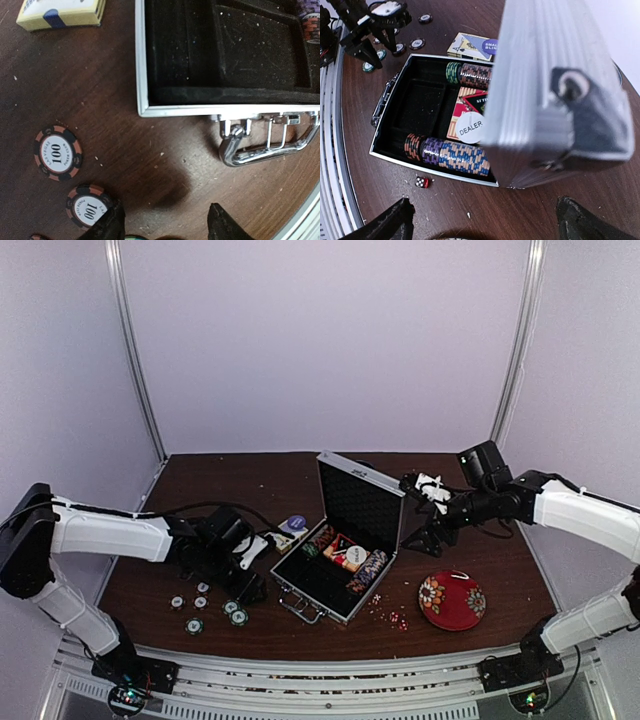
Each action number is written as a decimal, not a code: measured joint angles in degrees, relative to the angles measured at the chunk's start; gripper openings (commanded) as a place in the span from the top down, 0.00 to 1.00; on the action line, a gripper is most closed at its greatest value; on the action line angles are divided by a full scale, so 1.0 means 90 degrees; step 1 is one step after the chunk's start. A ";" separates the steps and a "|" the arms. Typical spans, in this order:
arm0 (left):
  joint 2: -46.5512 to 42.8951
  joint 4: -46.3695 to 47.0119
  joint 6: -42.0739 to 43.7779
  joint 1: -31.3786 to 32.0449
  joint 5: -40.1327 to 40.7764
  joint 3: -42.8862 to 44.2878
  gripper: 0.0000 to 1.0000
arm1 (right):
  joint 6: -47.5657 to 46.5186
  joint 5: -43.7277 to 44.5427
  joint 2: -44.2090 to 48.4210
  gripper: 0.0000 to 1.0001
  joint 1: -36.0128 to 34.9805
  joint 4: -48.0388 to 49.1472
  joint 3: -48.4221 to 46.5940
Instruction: Pack up texas hold em set
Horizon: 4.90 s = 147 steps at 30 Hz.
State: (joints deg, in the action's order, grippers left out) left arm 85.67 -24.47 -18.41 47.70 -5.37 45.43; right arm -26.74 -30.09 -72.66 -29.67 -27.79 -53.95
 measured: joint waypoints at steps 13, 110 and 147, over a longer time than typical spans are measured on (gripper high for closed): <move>0.0882 0.0906 -0.0078 0.0005 0.0515 0.0119 0.60 | 0.1013 0.0066 -0.0262 0.07 0.0063 0.0687 -0.0233; 0.4284 -0.0789 0.1180 -0.1367 -0.0121 0.5292 0.86 | 0.0440 0.0146 0.1498 0.03 0.2300 0.1015 0.1666; 0.4306 -0.1661 0.2300 -0.1205 0.0165 0.5588 0.12 | 0.0435 0.0374 0.1598 0.03 0.2300 0.1020 0.1666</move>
State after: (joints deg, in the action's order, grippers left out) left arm 124.42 -39.42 2.28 36.86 -3.88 95.72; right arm -22.83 -26.72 -58.28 -8.97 -18.61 -38.96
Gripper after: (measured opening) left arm 0.887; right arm 0.974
